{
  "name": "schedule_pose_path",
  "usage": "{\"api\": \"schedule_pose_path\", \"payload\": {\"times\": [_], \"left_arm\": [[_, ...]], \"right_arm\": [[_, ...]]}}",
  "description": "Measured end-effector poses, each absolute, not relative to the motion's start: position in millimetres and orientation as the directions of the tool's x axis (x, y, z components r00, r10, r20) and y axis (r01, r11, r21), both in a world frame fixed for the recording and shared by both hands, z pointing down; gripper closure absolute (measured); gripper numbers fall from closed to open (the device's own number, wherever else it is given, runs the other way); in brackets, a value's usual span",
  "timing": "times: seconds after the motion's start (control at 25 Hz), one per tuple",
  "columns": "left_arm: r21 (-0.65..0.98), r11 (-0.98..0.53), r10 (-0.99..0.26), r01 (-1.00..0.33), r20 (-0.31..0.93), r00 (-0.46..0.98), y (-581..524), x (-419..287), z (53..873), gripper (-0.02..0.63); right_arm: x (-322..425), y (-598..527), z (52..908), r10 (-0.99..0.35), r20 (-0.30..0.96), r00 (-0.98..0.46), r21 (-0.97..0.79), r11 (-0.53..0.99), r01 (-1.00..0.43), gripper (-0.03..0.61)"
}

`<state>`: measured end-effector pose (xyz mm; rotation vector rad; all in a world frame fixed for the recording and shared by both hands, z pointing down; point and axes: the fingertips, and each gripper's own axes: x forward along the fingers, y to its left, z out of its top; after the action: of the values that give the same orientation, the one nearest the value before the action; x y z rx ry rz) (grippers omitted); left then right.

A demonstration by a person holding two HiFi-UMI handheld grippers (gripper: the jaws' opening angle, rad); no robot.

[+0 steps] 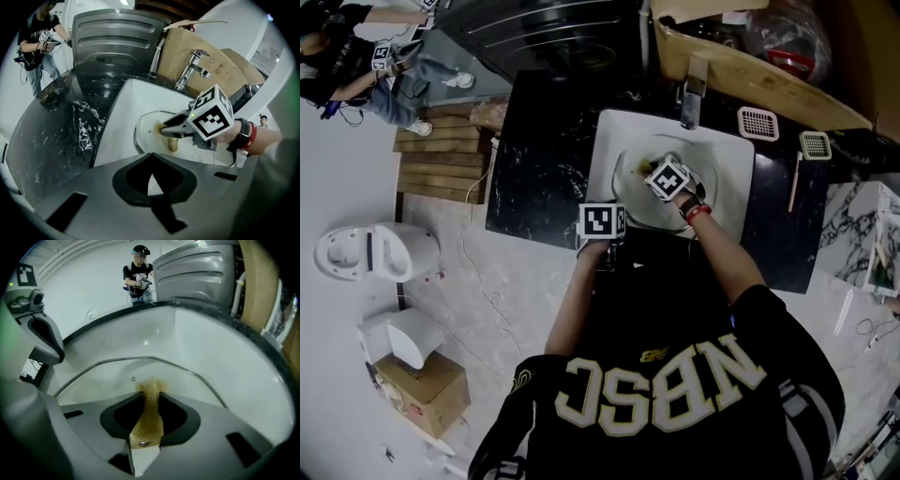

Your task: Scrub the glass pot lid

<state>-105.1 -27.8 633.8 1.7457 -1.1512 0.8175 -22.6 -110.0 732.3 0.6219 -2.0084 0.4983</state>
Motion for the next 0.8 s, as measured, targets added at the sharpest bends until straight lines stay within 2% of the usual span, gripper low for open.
{"api": "schedule_pose_path", "payload": {"times": [0.28,0.44,0.56,0.68,0.8], "left_arm": [[0.31,-0.206,-0.354,-0.928,0.861,0.366,-27.4,-106.0,634.9,0.6],[0.297,-0.253,-0.343,-0.921,0.862,0.372,-28.2,-106.2,634.3,0.6],[0.288,-0.284,-0.333,-0.915,0.865,0.376,-26.9,-104.9,635.1,0.6],[0.3,-0.294,-0.322,-0.908,0.863,0.389,-24.8,-103.3,636.8,0.6],[0.336,-0.293,-0.305,-0.895,0.854,0.421,-24.5,-100.7,637.7,0.6]], "right_arm": [[62.1,-113.8,734.8,-0.268,0.928,-0.26,-0.004,0.69,-0.724,0.465],[65.7,-57.2,726.3,-0.108,0.953,-0.283,-0.136,0.684,-0.717,0.466],[52.6,-22.0,718.0,-0.062,0.963,-0.261,-0.134,0.732,-0.668,0.476],[24.3,-13.7,704.4,-0.094,0.935,-0.343,-0.165,0.739,-0.653,0.462],[19.0,-27.8,673.6,-0.231,0.894,-0.385,-0.117,0.707,-0.697,0.462]]}}
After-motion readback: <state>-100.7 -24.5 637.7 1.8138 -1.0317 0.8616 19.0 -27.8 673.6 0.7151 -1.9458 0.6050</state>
